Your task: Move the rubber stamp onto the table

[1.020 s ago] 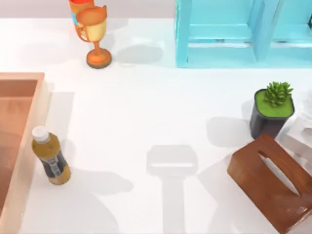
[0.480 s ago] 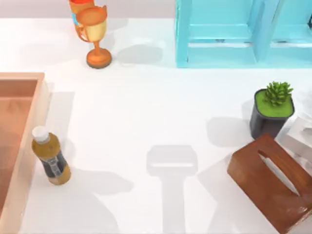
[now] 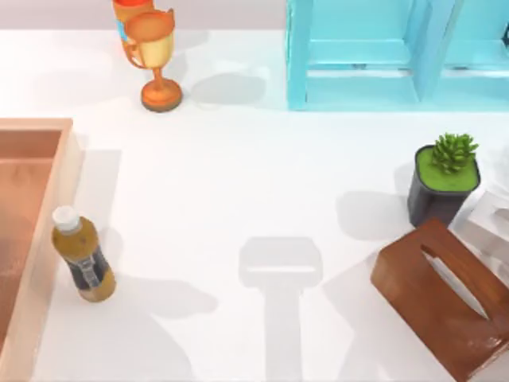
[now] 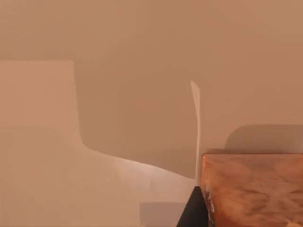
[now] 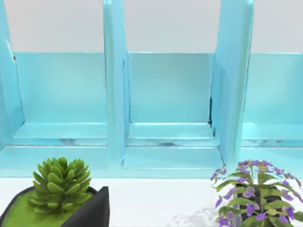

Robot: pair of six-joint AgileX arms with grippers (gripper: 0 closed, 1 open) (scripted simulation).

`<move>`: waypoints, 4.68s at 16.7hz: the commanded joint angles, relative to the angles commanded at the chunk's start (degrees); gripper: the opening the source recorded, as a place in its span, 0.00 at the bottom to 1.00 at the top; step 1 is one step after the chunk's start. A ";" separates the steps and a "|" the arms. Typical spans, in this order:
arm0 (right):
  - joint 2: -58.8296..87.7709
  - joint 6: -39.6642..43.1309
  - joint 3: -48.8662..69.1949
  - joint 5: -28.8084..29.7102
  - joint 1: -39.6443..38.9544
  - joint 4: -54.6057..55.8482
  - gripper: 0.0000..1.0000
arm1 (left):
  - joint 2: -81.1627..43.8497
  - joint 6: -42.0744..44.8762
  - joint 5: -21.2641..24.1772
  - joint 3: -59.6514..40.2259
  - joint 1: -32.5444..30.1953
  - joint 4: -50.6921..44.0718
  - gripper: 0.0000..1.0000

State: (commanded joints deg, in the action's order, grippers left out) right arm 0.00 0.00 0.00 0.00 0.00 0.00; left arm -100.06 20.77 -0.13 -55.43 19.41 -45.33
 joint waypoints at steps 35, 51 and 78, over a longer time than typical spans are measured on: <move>0.00 0.00 0.00 0.00 0.00 0.00 1.00 | -3.47 -42.59 -1.17 -37.84 -45.06 -26.52 0.00; 0.00 0.00 0.00 0.00 0.00 0.00 1.00 | -20.33 -52.82 0.25 -31.90 -53.07 -11.31 0.00; 0.00 0.00 0.00 0.00 0.00 0.00 1.00 | -21.68 -52.84 0.27 -29.53 -53.15 -7.75 1.00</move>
State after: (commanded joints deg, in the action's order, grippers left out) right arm 0.00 0.00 0.00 0.00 0.00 0.00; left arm -121.74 -32.06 0.14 -84.96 -33.74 -53.08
